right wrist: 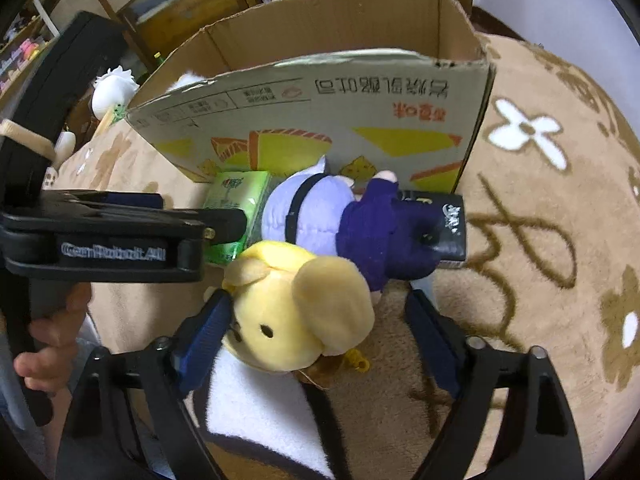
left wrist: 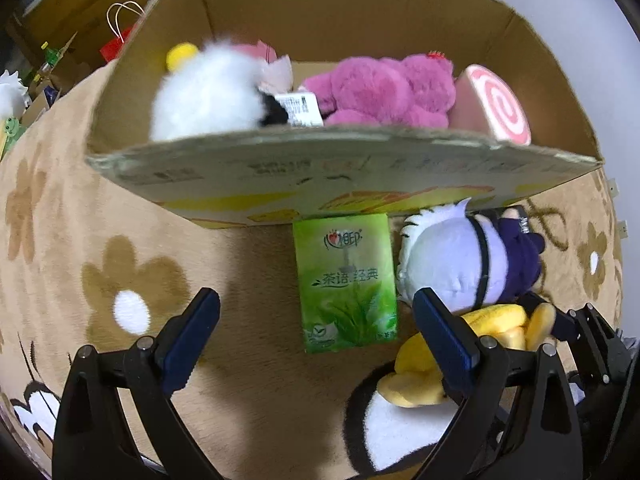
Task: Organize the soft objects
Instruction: 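Lower the left tool onto the green tea packet and close on it, then lift the green tea packet with the left tool while the right tool lifts the yellow plush dog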
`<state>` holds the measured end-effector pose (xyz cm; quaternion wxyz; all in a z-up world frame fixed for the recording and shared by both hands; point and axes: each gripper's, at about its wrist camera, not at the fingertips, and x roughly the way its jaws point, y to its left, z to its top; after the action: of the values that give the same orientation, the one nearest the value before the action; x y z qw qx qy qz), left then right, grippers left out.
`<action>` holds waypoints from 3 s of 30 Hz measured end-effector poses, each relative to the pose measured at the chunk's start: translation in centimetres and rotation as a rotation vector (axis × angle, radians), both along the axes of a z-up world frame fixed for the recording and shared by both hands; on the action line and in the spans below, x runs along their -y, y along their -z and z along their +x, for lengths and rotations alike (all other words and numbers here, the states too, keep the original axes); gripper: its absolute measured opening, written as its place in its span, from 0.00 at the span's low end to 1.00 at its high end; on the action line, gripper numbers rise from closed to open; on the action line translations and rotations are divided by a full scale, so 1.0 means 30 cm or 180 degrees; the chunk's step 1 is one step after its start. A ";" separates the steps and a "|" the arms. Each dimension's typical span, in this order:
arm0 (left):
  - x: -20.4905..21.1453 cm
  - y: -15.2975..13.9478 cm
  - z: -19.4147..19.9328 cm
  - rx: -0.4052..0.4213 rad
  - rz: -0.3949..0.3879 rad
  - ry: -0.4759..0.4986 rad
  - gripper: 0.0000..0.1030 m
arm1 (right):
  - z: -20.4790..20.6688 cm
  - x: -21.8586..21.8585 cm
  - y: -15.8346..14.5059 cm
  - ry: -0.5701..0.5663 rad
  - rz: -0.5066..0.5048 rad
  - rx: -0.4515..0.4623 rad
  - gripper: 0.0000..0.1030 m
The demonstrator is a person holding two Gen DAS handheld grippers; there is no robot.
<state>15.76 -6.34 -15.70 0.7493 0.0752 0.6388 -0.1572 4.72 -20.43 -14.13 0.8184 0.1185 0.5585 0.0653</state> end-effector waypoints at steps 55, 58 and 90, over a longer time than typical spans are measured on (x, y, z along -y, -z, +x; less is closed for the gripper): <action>-0.197 -0.547 -0.277 0.1962 -0.0150 -0.0506 0.49 | -0.179 0.110 -0.504 0.0490 -0.0613 0.1633 0.55; -0.198 -0.592 -0.285 0.2182 -0.0153 -0.0548 0.49 | -0.175 0.111 -0.542 0.0516 -0.0636 0.1752 0.55; -0.034 -0.545 -0.093 0.2557 -0.0075 -0.0326 0.49 | 0.057 0.147 -0.564 0.0489 -0.0700 0.2100 0.55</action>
<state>12.96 -5.33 0.66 0.9470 0.0902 0.2963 -0.0851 6.44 -24.84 2.79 0.9651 0.0439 0.2573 -0.0223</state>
